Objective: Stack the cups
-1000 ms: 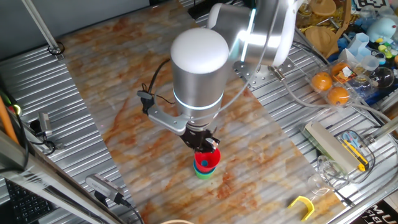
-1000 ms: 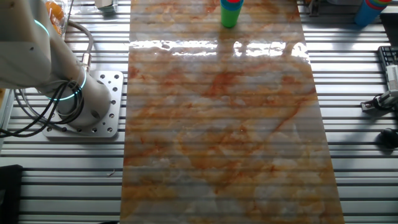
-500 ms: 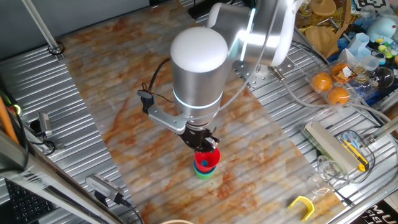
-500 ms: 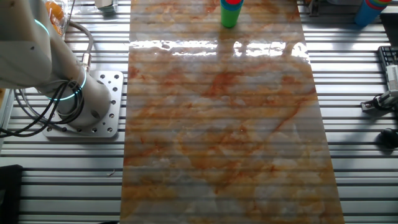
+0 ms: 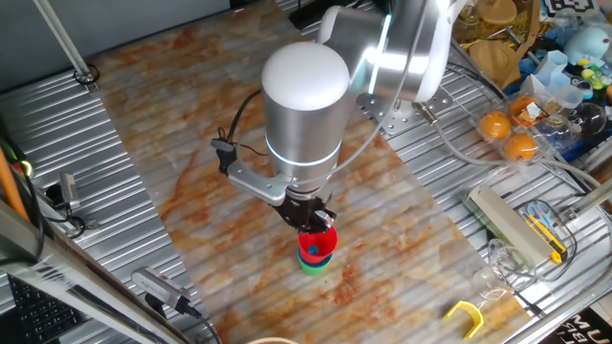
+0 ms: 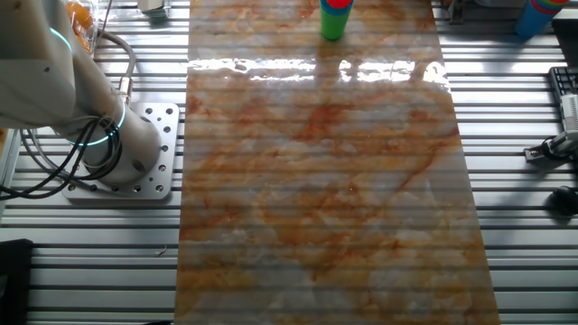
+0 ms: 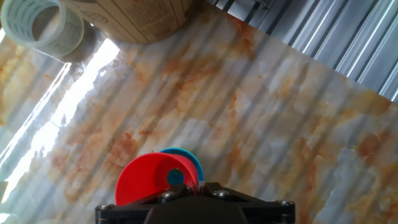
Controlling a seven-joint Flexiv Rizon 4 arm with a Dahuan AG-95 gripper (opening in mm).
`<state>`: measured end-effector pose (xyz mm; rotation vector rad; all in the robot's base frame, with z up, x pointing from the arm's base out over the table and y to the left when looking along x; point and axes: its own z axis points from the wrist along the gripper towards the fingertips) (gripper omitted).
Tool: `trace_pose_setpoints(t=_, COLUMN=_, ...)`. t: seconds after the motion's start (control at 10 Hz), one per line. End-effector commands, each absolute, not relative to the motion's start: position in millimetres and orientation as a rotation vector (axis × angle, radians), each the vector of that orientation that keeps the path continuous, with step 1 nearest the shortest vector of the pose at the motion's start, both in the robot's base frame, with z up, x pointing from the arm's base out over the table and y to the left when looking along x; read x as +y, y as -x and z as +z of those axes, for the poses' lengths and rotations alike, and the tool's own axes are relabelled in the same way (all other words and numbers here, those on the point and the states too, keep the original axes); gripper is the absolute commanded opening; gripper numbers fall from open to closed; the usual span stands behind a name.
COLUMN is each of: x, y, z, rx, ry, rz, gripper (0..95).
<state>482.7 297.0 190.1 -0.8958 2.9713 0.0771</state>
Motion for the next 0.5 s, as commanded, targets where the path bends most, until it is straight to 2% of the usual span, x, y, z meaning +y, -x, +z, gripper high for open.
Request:
trace_pose_setpoints(t=0.1, x=296.9, y=-482.3, z=190.0, rx=2.968, ry=0.901, rz=0.079, gripper=19.0)
trace_pose_setpoints(t=0.2, x=296.9, y=-482.3, z=190.0, rx=2.966, ry=0.905, rz=0.079, gripper=38.0)
trace_pose_setpoints(t=0.5, x=291.5, y=-480.4, z=189.9, rx=2.963, ry=0.891, rz=0.072, gripper=38.0)
